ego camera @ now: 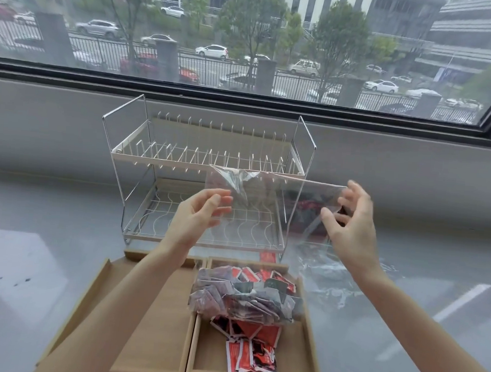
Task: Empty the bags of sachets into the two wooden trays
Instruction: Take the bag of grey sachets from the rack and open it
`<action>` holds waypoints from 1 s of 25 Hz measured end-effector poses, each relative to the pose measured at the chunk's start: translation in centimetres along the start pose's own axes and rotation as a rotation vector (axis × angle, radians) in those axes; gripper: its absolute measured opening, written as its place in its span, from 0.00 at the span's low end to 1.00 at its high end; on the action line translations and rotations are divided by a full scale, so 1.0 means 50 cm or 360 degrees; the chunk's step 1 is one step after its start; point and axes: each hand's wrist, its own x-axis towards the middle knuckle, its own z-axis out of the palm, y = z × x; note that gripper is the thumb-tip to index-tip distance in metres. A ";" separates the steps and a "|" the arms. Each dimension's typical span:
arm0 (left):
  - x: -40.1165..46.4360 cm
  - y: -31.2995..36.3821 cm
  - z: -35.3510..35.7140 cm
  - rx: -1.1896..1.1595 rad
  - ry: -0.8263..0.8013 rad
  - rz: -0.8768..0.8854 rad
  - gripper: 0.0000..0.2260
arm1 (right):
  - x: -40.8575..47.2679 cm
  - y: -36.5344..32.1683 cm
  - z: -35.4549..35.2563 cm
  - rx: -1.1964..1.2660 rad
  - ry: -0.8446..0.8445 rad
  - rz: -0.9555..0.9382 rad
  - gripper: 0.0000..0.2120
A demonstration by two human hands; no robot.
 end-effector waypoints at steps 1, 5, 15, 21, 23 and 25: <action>0.004 0.002 0.002 -0.0025 0.0023 0.0010 0.10 | 0.003 -0.014 0.007 -0.0113 0.0084 -0.0178 0.28; 0.014 0.007 0.010 -0.0089 0.0079 0.0025 0.10 | 0.002 -0.058 0.067 -0.0621 0.0188 -0.1024 0.24; 0.010 0.009 0.020 -0.0048 -0.0041 -0.0041 0.13 | -0.012 -0.073 0.199 -0.0606 -0.0371 -0.1155 0.13; -0.001 0.008 0.002 0.0402 -0.0072 0.0203 0.12 | -0.003 -0.083 0.183 -0.0377 -0.0485 -0.1114 0.09; -0.005 0.010 -0.009 0.0504 -0.0077 0.0300 0.11 | 0.001 -0.086 0.175 -0.0323 -0.0565 -0.1110 0.12; -0.008 0.015 -0.017 0.0573 -0.0114 0.0362 0.11 | 0.007 -0.093 0.164 -0.0346 -0.0528 -0.1158 0.13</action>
